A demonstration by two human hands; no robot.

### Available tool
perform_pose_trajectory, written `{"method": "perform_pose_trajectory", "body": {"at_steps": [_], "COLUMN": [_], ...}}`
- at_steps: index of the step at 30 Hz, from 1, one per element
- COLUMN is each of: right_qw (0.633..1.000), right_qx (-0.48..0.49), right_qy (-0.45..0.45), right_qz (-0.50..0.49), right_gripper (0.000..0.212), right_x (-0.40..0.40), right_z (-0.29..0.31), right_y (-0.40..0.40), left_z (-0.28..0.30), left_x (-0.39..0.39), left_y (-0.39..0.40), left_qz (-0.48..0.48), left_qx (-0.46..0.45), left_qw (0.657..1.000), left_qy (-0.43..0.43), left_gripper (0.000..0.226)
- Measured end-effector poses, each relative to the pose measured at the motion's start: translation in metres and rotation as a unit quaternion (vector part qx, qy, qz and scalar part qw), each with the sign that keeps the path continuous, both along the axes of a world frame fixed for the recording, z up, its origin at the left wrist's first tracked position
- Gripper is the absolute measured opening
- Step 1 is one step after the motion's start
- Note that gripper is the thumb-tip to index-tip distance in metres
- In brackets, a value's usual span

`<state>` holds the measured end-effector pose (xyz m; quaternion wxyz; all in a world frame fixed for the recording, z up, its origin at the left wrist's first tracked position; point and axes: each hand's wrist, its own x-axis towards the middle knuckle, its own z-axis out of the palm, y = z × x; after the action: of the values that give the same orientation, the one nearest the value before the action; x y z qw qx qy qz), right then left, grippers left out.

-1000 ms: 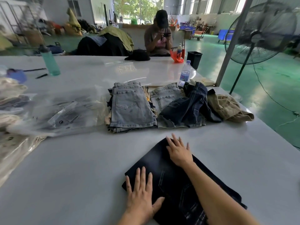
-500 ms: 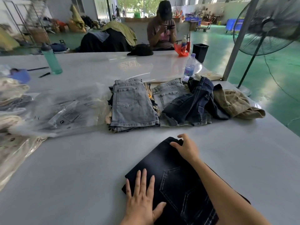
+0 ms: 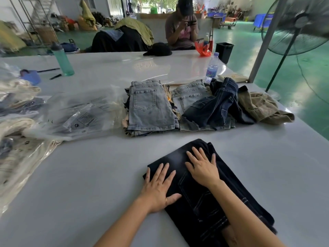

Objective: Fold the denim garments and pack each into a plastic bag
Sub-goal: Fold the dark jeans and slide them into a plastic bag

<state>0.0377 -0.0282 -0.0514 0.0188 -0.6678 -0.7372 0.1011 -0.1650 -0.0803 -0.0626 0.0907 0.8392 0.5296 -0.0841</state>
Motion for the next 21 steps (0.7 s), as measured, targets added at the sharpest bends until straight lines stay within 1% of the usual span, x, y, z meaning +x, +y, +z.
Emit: {"method": "perform_pose_trajectory", "body": {"at_steps": [3,4,5,6,7,8,9,10,11,12,13,15,16,17,18,19,21], "right_qw": [0.999,0.999,0.998,0.997,0.996,0.996,0.995,0.994,0.994,0.993,0.992,0.991,0.99,0.989,0.989,0.989,0.988], "right_qx": [0.007,0.023,0.04,0.052,0.059,0.064,0.068,0.074,0.076,0.079,0.082,0.092,0.094,0.095,0.095,0.095,0.1], "right_qy": [-0.024,-0.026,-0.022,-0.017,-0.014,-0.014,-0.014,-0.012,-0.01,-0.006,-0.004,0.005,0.006,0.005,0.005,0.004,0.008], "right_qz": [-0.036,-0.04,-0.045,-0.051,-0.058,-0.063,-0.068,-0.074,-0.081,-0.087,-0.091,-0.099,-0.105,-0.111,-0.114,-0.116,-0.118], "right_gripper": [0.062,0.064,0.066,0.067,0.066,0.065,0.064,0.064,0.063,0.063,0.063,0.063,0.063,0.062,0.062,0.062,0.061], "right_x": [-0.004,-0.005,-0.004,-0.005,-0.005,-0.007,-0.008,-0.009,-0.01,-0.01,-0.01,-0.01,-0.01,-0.01,-0.01,-0.011,-0.012], "right_z": [-0.01,-0.015,-0.016,-0.016,-0.015,-0.014,-0.013,-0.013,-0.013,-0.014,-0.013,-0.013,-0.013,-0.013,-0.013,-0.013,-0.013], "right_y": [-0.028,-0.038,-0.045,-0.047,-0.047,-0.045,-0.044,-0.044,-0.045,-0.045,-0.046,-0.046,-0.046,-0.046,-0.045,-0.044,-0.045], "left_z": [0.006,0.007,0.009,0.014,0.019,0.023,0.027,0.031,0.035,0.038,0.038,0.036,0.035,0.033,0.028,0.023,0.014], "left_x": [0.0,-0.001,-0.006,-0.013,-0.023,-0.037,-0.054,-0.074,-0.096,-0.117,-0.138,-0.175,-0.189,-0.201,-0.21,-0.216,-0.221], "left_y": [0.001,0.002,0.005,0.009,0.016,0.026,0.039,0.054,0.072,0.091,0.113,0.154,0.169,0.181,0.189,0.196,0.201], "left_qz": [-0.004,-0.006,-0.007,-0.013,-0.032,-0.05,-0.046,-0.013,0.042,0.11,0.172,0.274,0.312,0.343,0.369,0.388,0.395], "left_qx": [-0.008,0.0,0.015,0.045,0.102,0.175,0.237,0.251,0.244,0.224,0.2,0.167,0.145,0.107,0.071,0.057,0.087], "left_qw": [1.0,0.999,0.996,0.99,0.978,0.964,0.951,0.951,0.956,0.96,0.961,0.947,0.938,0.931,0.924,0.918,0.914], "left_qy": [-0.018,-0.042,-0.085,-0.135,-0.177,-0.194,-0.193,-0.181,-0.16,-0.13,-0.086,0.007,0.04,0.064,0.068,0.058,0.036], "left_gripper": [0.08,0.077,0.071,0.062,0.05,0.038,0.031,0.032,0.039,0.043,0.043,0.035,0.037,0.045,0.052,0.05,0.031]}}
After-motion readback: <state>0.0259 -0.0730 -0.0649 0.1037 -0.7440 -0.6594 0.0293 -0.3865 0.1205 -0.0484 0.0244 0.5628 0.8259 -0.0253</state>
